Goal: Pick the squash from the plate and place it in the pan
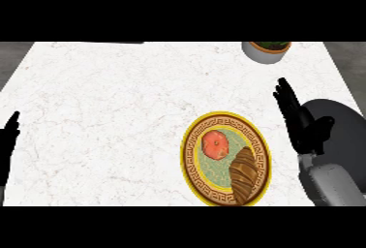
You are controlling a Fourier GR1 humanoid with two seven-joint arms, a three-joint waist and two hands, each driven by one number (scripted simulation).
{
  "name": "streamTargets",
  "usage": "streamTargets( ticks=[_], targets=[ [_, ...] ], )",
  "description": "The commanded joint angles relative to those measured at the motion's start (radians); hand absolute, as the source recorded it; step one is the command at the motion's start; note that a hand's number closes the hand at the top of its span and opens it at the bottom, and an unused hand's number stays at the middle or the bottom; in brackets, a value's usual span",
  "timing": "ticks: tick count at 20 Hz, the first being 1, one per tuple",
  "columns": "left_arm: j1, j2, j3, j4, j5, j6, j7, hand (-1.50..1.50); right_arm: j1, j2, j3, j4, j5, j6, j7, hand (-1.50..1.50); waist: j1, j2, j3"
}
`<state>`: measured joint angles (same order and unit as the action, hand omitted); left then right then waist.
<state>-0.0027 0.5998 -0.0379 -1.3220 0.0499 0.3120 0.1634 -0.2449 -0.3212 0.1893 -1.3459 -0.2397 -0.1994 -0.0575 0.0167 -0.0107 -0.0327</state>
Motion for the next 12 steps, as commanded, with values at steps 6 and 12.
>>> streamTargets(
  ticks=[6,12],
  targets=[
    [0.001,-0.392,-0.054,-0.047,0.237,-0.018,-0.035,0.00,-0.044,0.074,0.128,-0.052,-0.120,0.292,-0.036,1.50,0.007,0.015,0.030],
    [0.073,-0.431,-0.055,-0.077,0.273,-0.038,-0.069,0.00,0.283,0.057,0.319,-0.229,0.337,-0.060,-0.408,-1.50,-0.054,-0.004,0.032]
  ],
)
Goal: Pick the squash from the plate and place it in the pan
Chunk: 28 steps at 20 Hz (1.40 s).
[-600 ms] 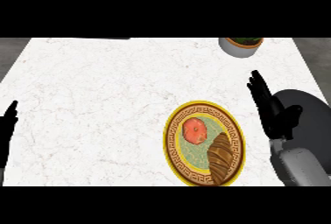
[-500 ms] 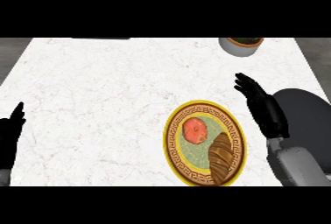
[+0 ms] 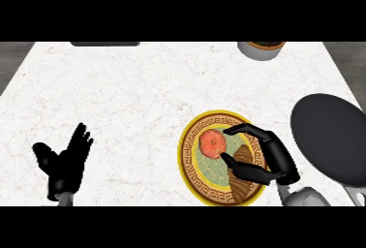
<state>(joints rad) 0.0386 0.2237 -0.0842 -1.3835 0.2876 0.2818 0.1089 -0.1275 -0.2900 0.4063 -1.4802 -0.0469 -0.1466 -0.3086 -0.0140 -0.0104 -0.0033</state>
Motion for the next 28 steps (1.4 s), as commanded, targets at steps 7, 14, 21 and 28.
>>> streamTargets(
  ticks=[7,14,21,28],
  targets=[
    [0.004,-0.064,0.001,0.014,0.022,-0.021,-0.028,0.00,0.279,0.050,0.156,-0.149,0.410,-0.368,-0.042,-1.50,0.008,0.009,0.002],
    [0.007,-0.115,-0.047,-0.003,-0.023,0.010,-0.046,0.00,0.010,0.078,0.138,-0.244,0.637,-0.249,0.497,-1.50,0.020,0.010,0.001],
    [0.021,-0.072,-0.015,-0.024,0.009,-0.036,-0.025,0.00,-0.192,-0.022,0.155,-0.134,0.712,0.119,0.799,-1.50,0.034,0.009,-0.002],
    [0.036,-0.080,0.004,-0.046,0.017,-0.036,-0.021,0.00,-0.355,0.016,0.138,-0.051,0.692,0.390,0.919,-1.50,0.021,0.010,0.003]
  ],
)
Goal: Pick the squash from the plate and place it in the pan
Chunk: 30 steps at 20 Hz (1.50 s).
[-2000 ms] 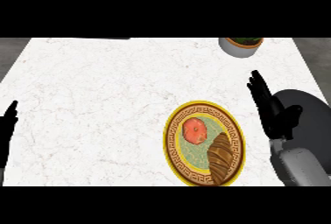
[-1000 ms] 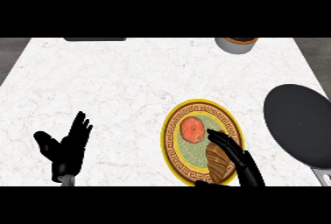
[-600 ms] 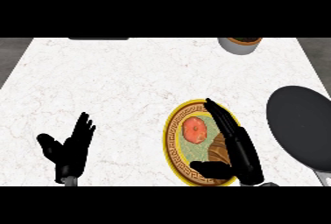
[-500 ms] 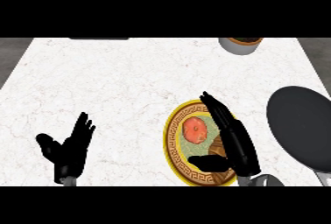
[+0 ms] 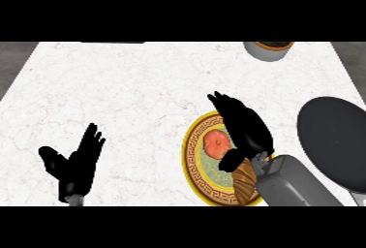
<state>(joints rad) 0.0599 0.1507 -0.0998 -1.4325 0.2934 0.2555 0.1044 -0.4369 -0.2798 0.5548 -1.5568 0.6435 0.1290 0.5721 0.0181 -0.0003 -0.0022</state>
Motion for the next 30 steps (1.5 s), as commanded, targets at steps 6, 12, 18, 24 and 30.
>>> streamTargets(
  ticks=[6,12,18,24,30],
  targets=[
    [-0.025,-0.025,0.017,0.051,-0.018,-0.003,-0.018,0.00,-0.146,0.122,0.005,0.198,0.065,0.191,0.074,-1.50,-0.012,0.001,0.002],
    [-0.042,-0.017,0.050,0.099,-0.012,-0.032,-0.046,0.00,-0.082,0.071,-0.020,0.264,0.023,0.311,-0.028,-1.50,-0.017,0.002,0.002],
    [-0.004,-0.036,0.045,0.028,-0.030,-0.039,-0.007,0.00,-0.015,0.139,-0.054,0.183,0.113,0.346,-0.026,-1.50,-0.016,0.000,0.002],
    [-0.006,-0.061,0.036,0.024,-0.054,-0.036,-0.004,0.00,-0.052,0.169,-0.126,0.309,0.181,0.246,-0.156,-1.50,-0.013,0.001,0.002],
    [-0.005,-0.041,0.079,-0.002,-0.054,-0.044,0.025,0.00,0.009,0.194,-0.129,0.306,0.277,0.215,-0.170,-1.50,-0.014,0.000,0.002]
  ],
)
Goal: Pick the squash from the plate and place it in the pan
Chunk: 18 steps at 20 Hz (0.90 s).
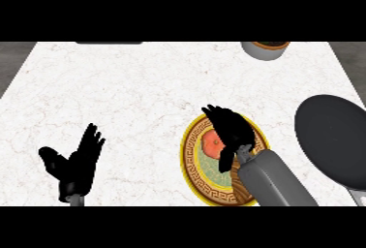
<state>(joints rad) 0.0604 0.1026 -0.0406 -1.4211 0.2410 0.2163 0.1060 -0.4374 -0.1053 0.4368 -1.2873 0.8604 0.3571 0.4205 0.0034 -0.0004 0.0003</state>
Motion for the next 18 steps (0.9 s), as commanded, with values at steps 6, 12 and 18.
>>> streamTargets(
  ticks=[6,12,18],
  targets=[
    [-0.069,-0.052,0.003,0.070,-0.026,0.019,-0.009,0.00,-0.027,0.023,-0.051,0.221,0.056,-0.086,-0.217,1.50,0.001,0.002,0.000],
    [0.004,-0.011,0.003,-0.045,-0.026,-0.008,0.041,0.00,-0.102,0.080,-0.059,0.361,0.146,-0.234,-0.315,1.50,0.007,0.002,0.000],
    [0.041,-0.027,0.022,-0.019,-0.029,-0.008,-0.017,0.00,0.156,0.089,-0.002,0.065,0.203,-0.200,-0.095,1.50,-0.016,-0.005,-0.001]
  ],
)
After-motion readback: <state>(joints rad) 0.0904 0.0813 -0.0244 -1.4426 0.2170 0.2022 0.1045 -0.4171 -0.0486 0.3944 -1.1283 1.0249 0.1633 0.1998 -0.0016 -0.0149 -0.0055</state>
